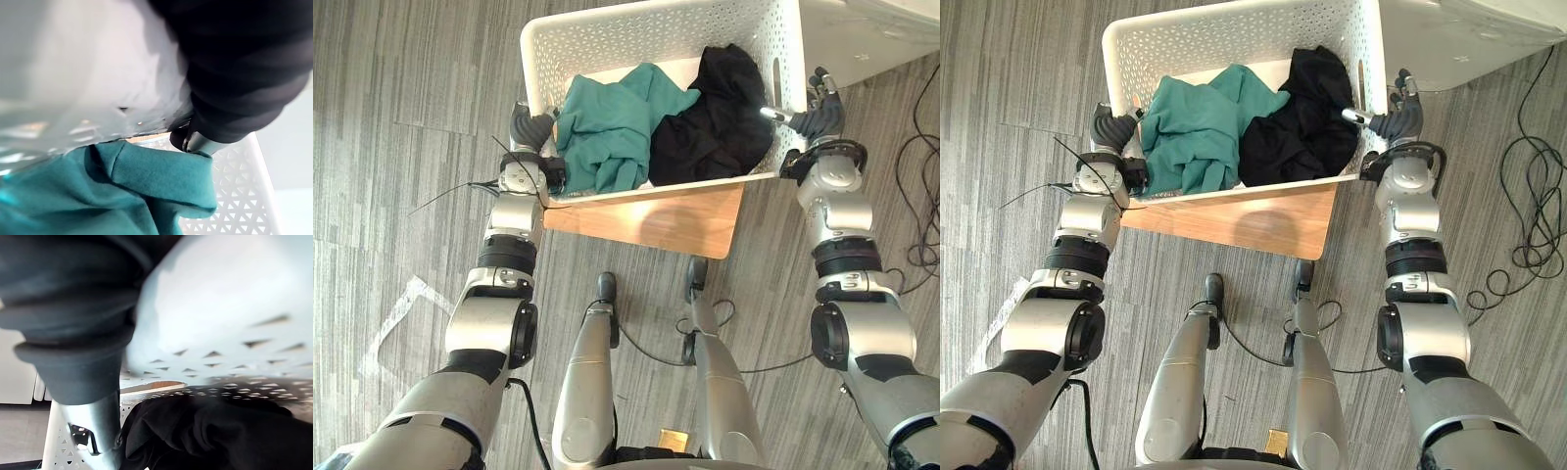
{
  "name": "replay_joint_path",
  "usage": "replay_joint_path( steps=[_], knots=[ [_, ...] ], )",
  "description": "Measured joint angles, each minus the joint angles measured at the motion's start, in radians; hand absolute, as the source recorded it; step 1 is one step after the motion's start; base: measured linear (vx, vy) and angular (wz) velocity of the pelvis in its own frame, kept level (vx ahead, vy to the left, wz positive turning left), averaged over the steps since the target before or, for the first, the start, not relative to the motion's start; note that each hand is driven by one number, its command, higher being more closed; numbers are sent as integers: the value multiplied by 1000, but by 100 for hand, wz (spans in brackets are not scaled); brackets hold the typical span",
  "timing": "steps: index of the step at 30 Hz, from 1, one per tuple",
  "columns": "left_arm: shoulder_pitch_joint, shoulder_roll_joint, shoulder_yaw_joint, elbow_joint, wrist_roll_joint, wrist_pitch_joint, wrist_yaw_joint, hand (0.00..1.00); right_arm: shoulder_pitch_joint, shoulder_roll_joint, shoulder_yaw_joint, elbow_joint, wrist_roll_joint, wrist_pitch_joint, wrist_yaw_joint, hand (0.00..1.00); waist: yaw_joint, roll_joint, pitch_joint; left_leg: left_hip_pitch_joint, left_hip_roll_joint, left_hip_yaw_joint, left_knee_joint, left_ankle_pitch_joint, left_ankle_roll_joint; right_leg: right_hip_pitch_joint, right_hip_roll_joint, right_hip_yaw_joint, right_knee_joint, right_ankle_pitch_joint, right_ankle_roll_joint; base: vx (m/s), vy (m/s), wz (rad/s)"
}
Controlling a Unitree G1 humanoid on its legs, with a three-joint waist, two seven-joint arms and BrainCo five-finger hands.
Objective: Pick up the laundry basket with both hands and put the clothes into the washing machine.
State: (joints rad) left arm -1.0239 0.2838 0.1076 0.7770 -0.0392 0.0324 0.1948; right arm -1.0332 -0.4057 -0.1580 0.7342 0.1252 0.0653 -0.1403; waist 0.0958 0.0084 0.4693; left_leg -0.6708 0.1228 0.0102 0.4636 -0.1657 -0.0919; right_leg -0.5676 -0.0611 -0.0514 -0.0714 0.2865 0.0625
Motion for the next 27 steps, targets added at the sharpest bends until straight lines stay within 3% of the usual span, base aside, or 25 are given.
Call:
replay_joint_path(
  steps=[2, 3, 13, 20, 27],
  knots=[
    [-10, -6, -6, -7, 8, -6, 0, 100, -18, -20, 4, 26, 1, -11, 13, 0, 3, 1, -1, -23, 2, -11, 10, 1, -1, -10, 3, -15, 1, 0, 0, -37, -23, 17],
    [-11, -6, -7, -9, 12, -10, 0, 100, -23, -24, 6, 31, 1, -18, 14, 100, 3, 1, -1, -29, 2, -12, 11, 1, -2, -16, 3, -17, 2, 0, 0, -35, -15, 7],
    [-26, 1, 4, 10, 16, -19, -17, 100, -30, -42, 59, 68, -5, -56, 58, 100, 8, 9, -39, -85, 17, -28, 27, 8, -12, -62, 14, -35, 15, 0, -1, -19, -12, 2],
    [-20, -6, 9, 28, 34, -20, -14, 100, 7, -39, 78, 80, -20, -57, 55, 100, 16, 5, -59, -81, 30, -28, 23, 13, -19, -61, 26, -37, 15, 2, -3, -1, -5, -1],
    [96, 0, -20, -26, 33, -21, 3, 100, 222, -9, 104, -134, -21, -56, 22, 100, 11, 3, -63, 2, 29, -13, -50, 35, -31, -13, 26, -27, -5, 3, -4, 9, -13, 0]
  ],
)
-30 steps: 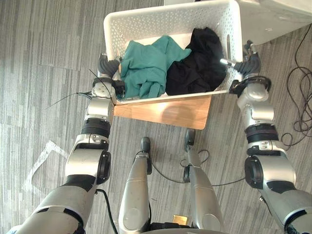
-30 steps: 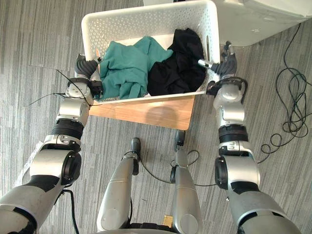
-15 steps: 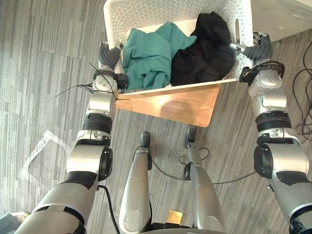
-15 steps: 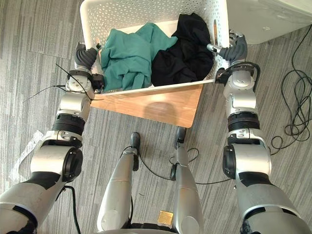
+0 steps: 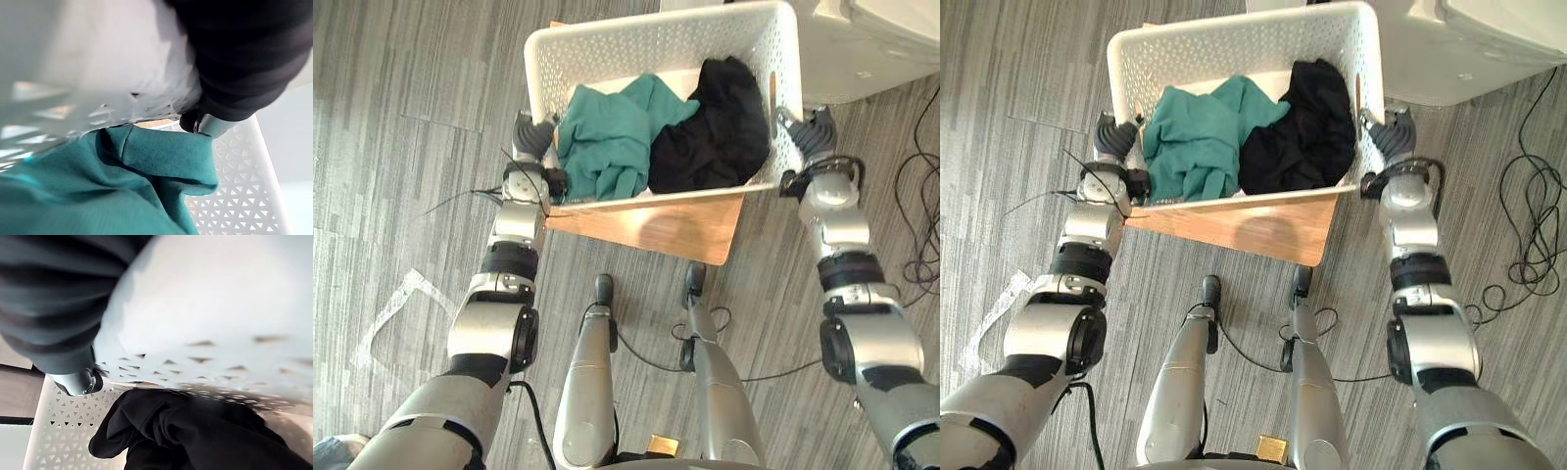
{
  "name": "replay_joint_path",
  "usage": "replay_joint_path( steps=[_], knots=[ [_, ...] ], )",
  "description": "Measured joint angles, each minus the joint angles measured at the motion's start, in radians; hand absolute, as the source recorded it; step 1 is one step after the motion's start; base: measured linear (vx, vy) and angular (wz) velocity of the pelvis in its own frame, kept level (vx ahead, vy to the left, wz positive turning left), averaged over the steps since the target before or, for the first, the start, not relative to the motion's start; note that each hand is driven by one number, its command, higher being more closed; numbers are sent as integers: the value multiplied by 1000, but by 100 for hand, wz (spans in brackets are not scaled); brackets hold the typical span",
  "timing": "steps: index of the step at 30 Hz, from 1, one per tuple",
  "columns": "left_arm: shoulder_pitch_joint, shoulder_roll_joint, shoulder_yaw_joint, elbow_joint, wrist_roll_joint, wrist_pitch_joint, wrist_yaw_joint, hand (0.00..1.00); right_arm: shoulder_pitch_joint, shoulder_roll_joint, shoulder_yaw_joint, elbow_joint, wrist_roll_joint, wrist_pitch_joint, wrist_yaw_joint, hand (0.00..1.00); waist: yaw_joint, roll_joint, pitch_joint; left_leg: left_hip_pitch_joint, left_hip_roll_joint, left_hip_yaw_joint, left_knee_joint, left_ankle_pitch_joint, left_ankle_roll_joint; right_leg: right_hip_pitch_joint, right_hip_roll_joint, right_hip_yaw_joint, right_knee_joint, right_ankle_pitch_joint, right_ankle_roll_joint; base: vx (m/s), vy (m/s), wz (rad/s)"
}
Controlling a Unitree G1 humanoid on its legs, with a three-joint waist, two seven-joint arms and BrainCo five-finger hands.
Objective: Pick up the laundry basket with both hands and put the clothes into the washing machine.
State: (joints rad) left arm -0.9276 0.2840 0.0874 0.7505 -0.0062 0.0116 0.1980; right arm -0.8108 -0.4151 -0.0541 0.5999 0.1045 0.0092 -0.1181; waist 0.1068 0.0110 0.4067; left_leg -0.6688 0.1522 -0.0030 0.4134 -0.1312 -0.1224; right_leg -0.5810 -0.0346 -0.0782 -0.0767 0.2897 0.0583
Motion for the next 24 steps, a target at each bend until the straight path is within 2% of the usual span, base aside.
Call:
replay_joint_path(
  steps=[8, 9, 13, 15, 18, 20, 22, 24],
  knots=[
    [180, -6, -54, -125, -32, -3, -3, 100, 262, 51, -33, -186, -78, 15, -11, 100, -26, -5, -2, 79, -5, 22, -34, 4, 2, 58, -2, 29, -17, 2, -3, -2, -13, -6],
    [224, -10, -59, -169, -32, -2, -10, 100, 311, 61, -42, -213, -93, 23, -6, 100, -36, -6, -2, 96, -11, 29, -38, 4, 2, 71, -2, 34, -17, 2, -3, -15, -2, -6],
    [335, -29, -81, -290, -30, -1, -30, 100, 445, 97, -97, -287, -116, 36, 32, 100, -41, -7, -1, 174, -12, 44, -57, 3, 3, 126, -1, 52, -16, 0, -4, -23, -13, -13],
    [385, -48, -82, -342, -30, -2, -48, 100, 504, 103, -117, -327, -119, 36, 37, 100, -45, -7, -1, 221, -15, 49, -76, 3, 3, 164, -2, 55, -12, -21, -9, -22, -34, -3],
    [478, -53, -85, -426, -30, -18, -66, 100, 559, 141, -148, -361, -131, 28, 59, 100, -68, -25, -15, 292, -32, 42, -131, 4, 11, 206, -3, 56, -9, -43, -12, -9, -44, 2],
    [525, -60, -85, -449, -30, -20, -74, 100, 592, 150, -153, -364, -144, 17, 76, 100, -70, -34, -44, 317, -41, 34, -160, 10, 13, 213, -4, 63, -9, -46, -12, 23, -27, -7],
    [559, -70, -83, -453, -30, -20, -90, 100, 623, 160, -160, -382, -148, 17, 84, 100, -72, -32, -56, 359, -48, 31, -191, 18, 13, 238, -4, 68, -12, -50, -8, 50, -12, -8],
    [624, -77, -76, -487, -30, -21, -108, 100, 652, 182, -176, -394, -155, 16, 110, 100, -92, -33, -67, 423, -49, 34, -221, 21, 10, 286, -3, 75, -13, -59, -8, 68, 15, -9]
  ],
)
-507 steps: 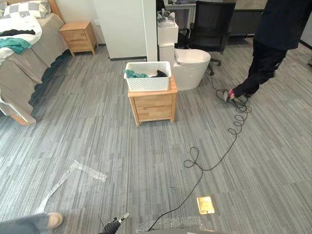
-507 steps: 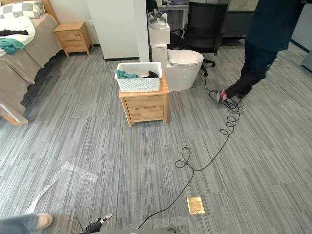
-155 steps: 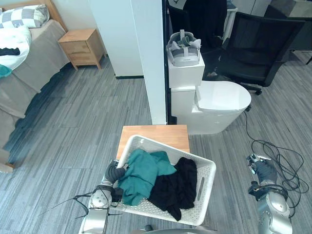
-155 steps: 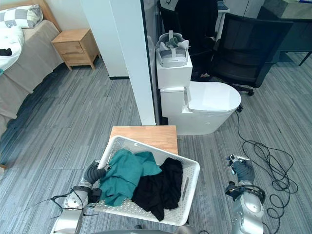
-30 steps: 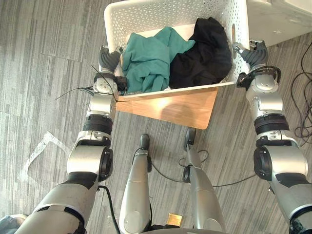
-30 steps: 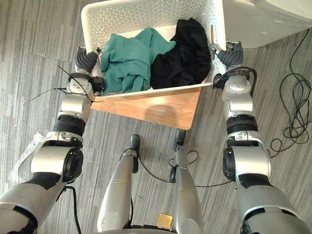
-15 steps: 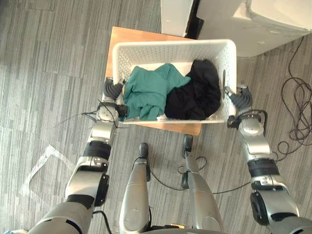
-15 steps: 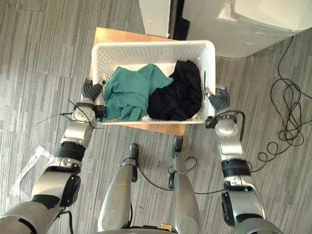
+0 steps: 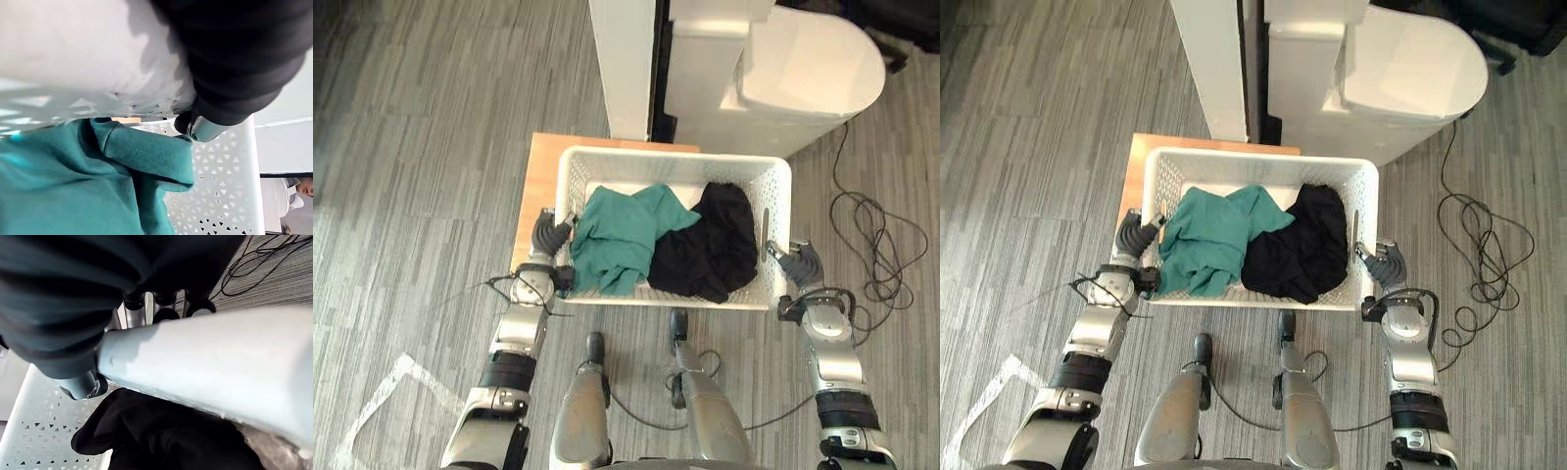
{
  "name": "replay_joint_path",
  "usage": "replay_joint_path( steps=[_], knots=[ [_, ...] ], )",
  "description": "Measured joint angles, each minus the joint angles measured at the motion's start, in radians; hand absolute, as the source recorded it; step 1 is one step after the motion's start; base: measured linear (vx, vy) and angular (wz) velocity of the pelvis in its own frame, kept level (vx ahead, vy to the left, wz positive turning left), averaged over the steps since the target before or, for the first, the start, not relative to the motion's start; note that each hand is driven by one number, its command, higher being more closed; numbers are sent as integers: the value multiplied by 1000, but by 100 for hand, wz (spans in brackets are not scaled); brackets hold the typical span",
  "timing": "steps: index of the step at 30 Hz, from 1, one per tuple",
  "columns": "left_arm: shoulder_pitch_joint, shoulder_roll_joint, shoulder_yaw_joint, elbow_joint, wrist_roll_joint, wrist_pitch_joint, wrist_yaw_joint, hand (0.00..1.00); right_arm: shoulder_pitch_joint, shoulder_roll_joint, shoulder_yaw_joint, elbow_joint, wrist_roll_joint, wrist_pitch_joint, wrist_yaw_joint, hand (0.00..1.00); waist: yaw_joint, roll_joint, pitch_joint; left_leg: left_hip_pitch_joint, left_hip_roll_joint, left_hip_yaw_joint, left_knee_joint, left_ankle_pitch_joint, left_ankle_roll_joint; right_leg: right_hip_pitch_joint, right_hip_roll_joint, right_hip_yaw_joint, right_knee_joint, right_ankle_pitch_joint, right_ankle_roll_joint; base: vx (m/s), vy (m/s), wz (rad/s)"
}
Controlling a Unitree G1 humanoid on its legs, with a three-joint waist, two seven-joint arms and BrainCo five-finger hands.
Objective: Pick up the laundry basket with both hands and put the clothes into the washing machine.
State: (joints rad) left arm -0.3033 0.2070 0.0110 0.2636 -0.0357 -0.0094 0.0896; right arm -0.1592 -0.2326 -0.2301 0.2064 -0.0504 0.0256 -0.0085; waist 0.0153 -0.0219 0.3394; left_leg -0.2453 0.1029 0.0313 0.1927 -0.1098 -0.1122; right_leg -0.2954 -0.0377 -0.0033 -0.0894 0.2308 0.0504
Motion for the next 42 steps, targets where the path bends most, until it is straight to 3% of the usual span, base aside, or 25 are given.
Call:
replay_joint_path(
  steps=[11, 15, 19, 24, 26, 28, 31, 33, 34, 35, 36, 37, 38, 40, 42],
  knots=[
    [237, -114, 35, -92, 1, -17, -72, 100, 221, 122, -69, -129, -1, -2, 37, 100, -29, 4, -168, 215, -8, 57, -88, -8, 21, 142, -3, 50, 2, -43, 18, 66, 48, -14],
    [346, -171, 36, -115, 1, -18, -103, 100, 306, 152, -92, -155, 0, -3, 49, 100, -31, 25, -233, 266, -7, 65, -111, -9, 23, 175, 0, 56, 29, -73, 19, 16, 27, -5],
    [405, -208, 36, -115, 0, -18, -114, 100, 342, 188, -123, -154, 1, -3, 60, 100, -31, 38, -245, 333, 2, 61, -119, -13, 20, 242, 5, 47, 34, -91, 18, -4, 9, 9],
    [469, -236, 27, -137, -2, -18, -138, 100, 371, 216, -152, -153, 24, -13, 60, 100, -26, 66, -264, 267, 38, 5, 77, -115, 23, 283, 27, 17, 50, -118, 4, -57, 26, 19],
    [474, -243, 17, -137, -14, -18, -144, 100, 373, 213, -162, -149, 33, -13, 58, 100, -30, 81, -264, 242, 49, -33, 138, -134, 17, 268, 43, -2, 113, -143, -6, -58, -10, 30],
    [487, -241, 13, -150, -36, -18, -147, 100, 368, 213, -154, -150, 34, -13, 54, 100, -24, 79, -264, 241, 59, -36, 171, -148, 14, 223, 37, 2, 232, -202, -13, -89, 11, 4],
    [499, -231, -8, -197, -63, -19, -146, 100, 354, 201, -152, -163, 42, -12, 41, 100, -24, 83, -268, 193, 59, -72, 286, -200, 43, 178, 40, 1, 318, -240, 0, -94, 30, 0],
    [501, -226, -21, -208, -73, -21, -139, 100, 356, 207, -144, -175, 42, -12, 30, 100, -30, 70, -276, 179, 41, -74, 288, -208, 35, 158, 32, 14, 331, -242, 7, -169, 62, -11],
    [504, -212, -25, -212, -79, -21, -131, 100, 361, 212, -133, -176, 45, -12, 26, 100, -28, 49, -288, 185, 19, -74, 257, -209, 25, 147, 25, 39, 319, -239, 15, -150, 78, -29],
    [506, -191, -32, -215, -89, -21, -128, 100, 371, 229, -127, -178, 48, -13, 18, 100, -29, 28, -309, 193, -4, -73, 187, -193, 24, 149, 14, 65, 255, -241, 52, -140, 54, -39],
    [506, -179, -42, -242, -90, -22, -128, 100, 378, 242, -125, -193, 51, -14, 0, 100, -26, 35, -320, 187, 6, -52, 129, -158, 32, 133, 20, 87, 255, -253, 80, -55, 12, -30],
    [510, -175, -43, -261, -90, -22, -128, 100, 385, 248, -123, -200, 56, -19, -7, 100, -28, 23, -320, 187, 2, -41, 115, -147, 32, 112, 15, 96, 299, -256, 73, 7, 4, -17],
    [514, -162, -55, -291, -89, -23, -129, 100, 414, 265, -123, -230, 77, -20, -17, 100, -29, -21, -308, 184, -23, -18, 119, -128, 15, 117, -19, 99, 288, -224, 45, -24, 31, -25],
    [523, -166, -80, -295, -89, -23, -127, 100, 446, 270, -119, -249, 82, -20, -38, 100, -16, -18, -304, 150, -14, -2, 186, -122, 10, 98, -3, 111, 275, -207, 52, -52, 66, -48],
    [523, -162, -93, -306, -89, -23, -127, 100, 506, 277, -108, -313, 93, -20, -54, 100, -2, -16, -303, 98, 6, 63, 276, -155, 39, 68, 15, 155, 241, -178, 52, -68, 144, -99]
  ],
)
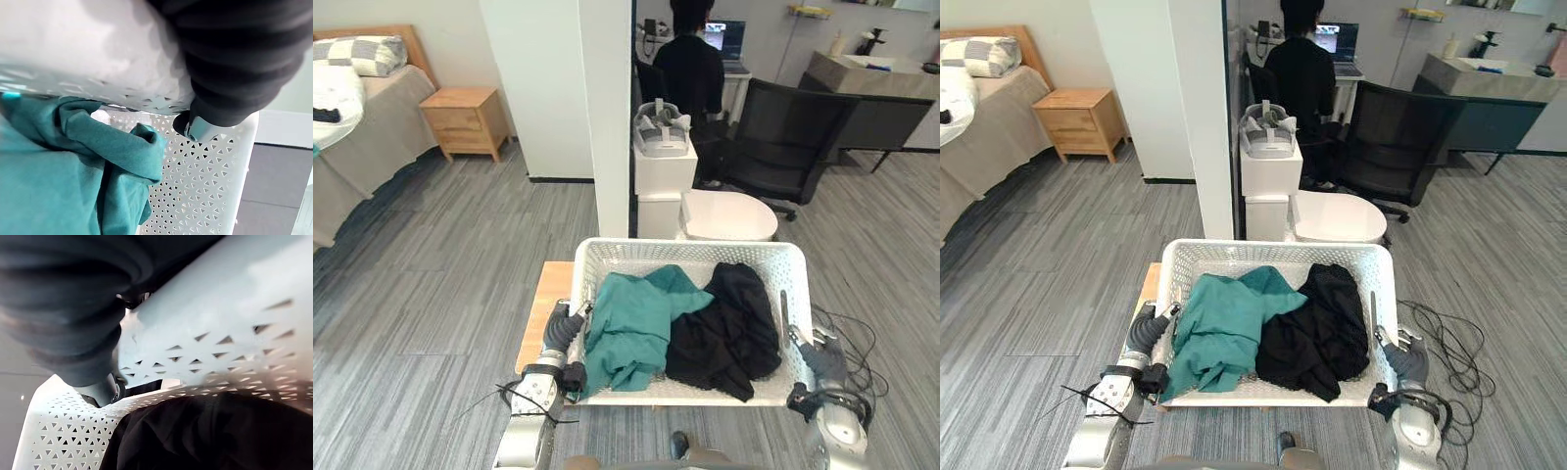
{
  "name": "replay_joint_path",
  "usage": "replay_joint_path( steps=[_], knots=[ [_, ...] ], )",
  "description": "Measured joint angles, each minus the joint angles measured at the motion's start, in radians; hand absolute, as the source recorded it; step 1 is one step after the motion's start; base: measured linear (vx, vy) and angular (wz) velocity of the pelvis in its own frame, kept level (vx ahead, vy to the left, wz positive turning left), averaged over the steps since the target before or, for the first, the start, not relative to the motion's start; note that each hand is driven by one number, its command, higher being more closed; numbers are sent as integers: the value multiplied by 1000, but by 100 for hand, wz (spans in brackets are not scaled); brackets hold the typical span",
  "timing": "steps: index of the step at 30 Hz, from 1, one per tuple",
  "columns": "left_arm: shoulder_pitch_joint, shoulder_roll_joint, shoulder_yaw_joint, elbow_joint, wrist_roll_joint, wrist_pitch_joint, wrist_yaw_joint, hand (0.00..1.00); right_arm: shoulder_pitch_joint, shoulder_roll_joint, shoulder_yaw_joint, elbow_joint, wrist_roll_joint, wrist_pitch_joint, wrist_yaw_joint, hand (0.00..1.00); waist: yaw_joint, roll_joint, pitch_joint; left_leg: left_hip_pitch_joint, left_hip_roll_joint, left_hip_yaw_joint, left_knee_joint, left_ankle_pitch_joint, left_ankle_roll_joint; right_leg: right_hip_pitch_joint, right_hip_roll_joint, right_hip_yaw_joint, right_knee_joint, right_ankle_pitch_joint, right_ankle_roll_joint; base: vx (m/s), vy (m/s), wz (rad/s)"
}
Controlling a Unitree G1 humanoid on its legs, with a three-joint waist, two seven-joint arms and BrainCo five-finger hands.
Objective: Pick up the laundry basket with both hands and put the clothes into the washing machine.
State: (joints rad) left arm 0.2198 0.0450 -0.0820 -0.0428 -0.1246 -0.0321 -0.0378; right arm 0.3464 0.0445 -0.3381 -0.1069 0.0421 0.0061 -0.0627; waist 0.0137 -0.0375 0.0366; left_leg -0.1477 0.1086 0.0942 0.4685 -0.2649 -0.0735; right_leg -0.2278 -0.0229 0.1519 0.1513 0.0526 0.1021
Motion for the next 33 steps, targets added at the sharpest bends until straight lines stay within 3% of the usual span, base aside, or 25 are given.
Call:
replay_joint_path(
  steps=[2, 3, 4, 6, 7, 8, 9, 11, 13, 14, 16, 18, 19, 22, 23, 24, 25, 26, 27, 28, 29, 30, 31, 32, 33],
  knots=[
    [6, 7, 5, -12, -1, 0, 3, 100, 7, 2, 12, -23, 4, 2, -1, 100, 5, -4, 2, -8, 17, 75, 33, -23, 20, -15, 6, 19, -40, -1, -6, -104, 174, -135],
    [4, 11, 9, -17, -1, 0, 12, 100, 6, 1, 21, -28, 4, 2, -1, 100, 3, 4, 4, 1, 39, 143, 27, -32, 42, -16, 4, -16, -72, -49, -80, -146, 147, -189],
    [4, 12, 24, -27, 0, 0, 17, 100, -2, -4, 33, -29, 4, 2, -2, 100, 5, 23, 27, 22, 87, 242, 8, -32, 72, -44, -3, -121, -28, -54, -79, -190, 116, -206],
    [10, 12, 52, -35, 0, 1, 19, 100, -16, -5, 45, -29, 4, 2, 1, 100, 13, 12, 29, 62, 106, 364, -27, -26, 84, -91, -38, -297, 125, -57, -84, -191, 99, -217],
    [8, 12, 57, -36, 0, 1, 22, 100, -33, -7, 49, -12, 4, 2, 0, 100, 11, 9, 31, 116, 119, 478, -60, -20, 86, -78, -85, -443, 301, -102, -126, -158, 144, -219],
    [5, 12, 57, -36, 0, 1, 21, 100, -40, -8, 47, -2, 4, 1, 0, 100, 7, 10, 32, 138, 127, 516, -65, -20, 87, -65, -98, -466, 364, -131, -133, -92, 106, -206],
    [1, 12, 58, -36, 0, 1, 20, 100, -52, -7, 47, 20, 5, -1, -1, 100, 2, 12, 32, 162, 137, 569, -66, -21, 86, -44, -110, -458, 451, -172, -136, -78, 55, -177],
    [-4, 13, 57, -36, 0, 3, 20, 100, -83, -6, 43, 72, 5, -8, -1, 100, -14, 0, 24, 172, 154, 666, -63, -31, 73, 5, -143, -404, 558, -220, -106, -54, -1, -170],
    [-7, 9, 68, -16, 0, 6, 24, 100, -129, -23, 41, 148, 6, -20, 0, 100, -31, -29, 18, 165, 141, 709, -44, -63, 22, 29, -147, -365, 480, -265, -79, -95, -58, -153],
    [-7, 1, 68, -1, 0, 7, 26, 100, -134, -27, 41, 164, 6, -20, 0, 100, -33, -21, 17, 163, 131, 704, -50, -63, 22, 30, -136, -356, 444, -266, -77, -128, -37, -179],
    [-5, -10, 70, 32, -1, 12, 31, 100, -131, -45, 42, 191, 6, -19, 2, 100, -26, 11, 5, 164, 138, 726, -54, -56, 25, 74, -75, -281, 277, -268, -74, -44, -16, -158],
    [-6, -10, 72, 44, -1, 22, 27, 100, -122, -45, 40, 213, 7, -19, 2, 100, -61, 55, 3, 183, 187, 758, -39, -52, 23, 95, 2, -193, 164, -194, -86, 89, -30, -134],
    [-6, -6, 73, 45, -1, 23, 25, 100, -117, -39, 39, 213, 9, -20, 2, 100, -63, 57, 4, 191, 195, 759, -39, -53, 22, 100, 16, -168, 144, -181, -89, 110, -30, -148],
    [-53, 10, 56, 77, -1, 23, 17, 100, -102, -25, 19, 210, 29, -37, 4, 100, -113, 58, 5, 213, 232, 763, -8, -64, 3, 114, 64, -91, 91, -151, -92, 90, -38, -82],
    [-70, 17, 45, 89, -2, 23, 17, 100, -97, -19, 10, 210, 30, -42, 1, 100, -117, 59, 5, 215, 248, 765, 14, -68, -4, 117, 75, -82, 91, -152, -93, 103, -74, -64],
    [-91, 28, 30, 113, -3, 23, 17, 100, -77, -2, -6, 205, 38, -48, 0, 100, -115, 60, 7, 210, 318, 759, 140, -67, -1, 128, 108, -48, 100, -158, -102, 109, -88, -83],
    [-88, 29, 23, 115, -4, 23, 17, 100, -63, -1, -5, 192, 39, -49, 0, 100, -111, 76, 18, 200, 381, 731, 252, -58, 25, 147, 135, -28, 106, -166, -114, 117, -97, -90],
    [-87, 29, 20, 115, -8, 23, 17, 100, -52, 0, -5, 177, 41, -47, -2, 100, -110, 83, 29, 179, 422, 680, 341, -41, 99, 166, 157, -14, 116, -172, -120, 97, -63, -84],
    [-78, 30, 11, 115, -16, 23, 17, 100, -19, 2, -2, 144, 47, -47, -4, 100, -105, 113, 50, 110, 453, 536, 491, 42, 252, 187, 181, 6, 151, -194, -130, 123, -45, -96],
    [-56, 29, 13, 107, -23, 22, 17, 100, 12, 7, 22, 103, 47, -42, -4, 100, -100, 105, 56, 45, 424, 371, 590, 197, 299, 205, 195, 41, 188, -218, -144, 132, 21, -108],
    [-41, 29, 16, 102, -27, 19, 18, 100, 24, 5, 24, 90, 47, -40, -4, 100, -90, 99, 57, 21, 386, 293, 618, 286, 258, 212, 190, 68, 199, -233, -158, 123, 80, -132],
    [-16, 20, 15, 82, -42, 12, 17, 100, 40, -5, 40, 60, 47, -40, -9, 100, -66, 99, 58, -34, 275, 146, 657, 265, 207, 211, 188, 131, 218, -305, -194, 194, 190, -137],
    [0, 0, 12, 48, -42, 4, 15, 100, 32, -25, 41, 44, 47, -39, -23, 100, -52, 129, 71, -97, 184, 40, 665, 155, 119, 204, 199, 179, 232, -356, -187, 156, 141, -125],
    [5, -5, 13, 46, -42, 2, 15, 100, 28, -34, 42, 44, 47, -38, -23, 100, -46, 135, 75, -123, 138, 3, 646, 110, 100, 205, 199, 197, 234, -360, -184, 234, 221, -115],
    [20, -5, 19, 44, -47, 2, 16, 100, 25, -48, 59, 41, 47, -26, -20, 100, -20, 128, 78, -164, 99, 5, 572, 30, 77, 208, 192, 240, 239, -371, -181, 208, 177, -111]
  ],
)
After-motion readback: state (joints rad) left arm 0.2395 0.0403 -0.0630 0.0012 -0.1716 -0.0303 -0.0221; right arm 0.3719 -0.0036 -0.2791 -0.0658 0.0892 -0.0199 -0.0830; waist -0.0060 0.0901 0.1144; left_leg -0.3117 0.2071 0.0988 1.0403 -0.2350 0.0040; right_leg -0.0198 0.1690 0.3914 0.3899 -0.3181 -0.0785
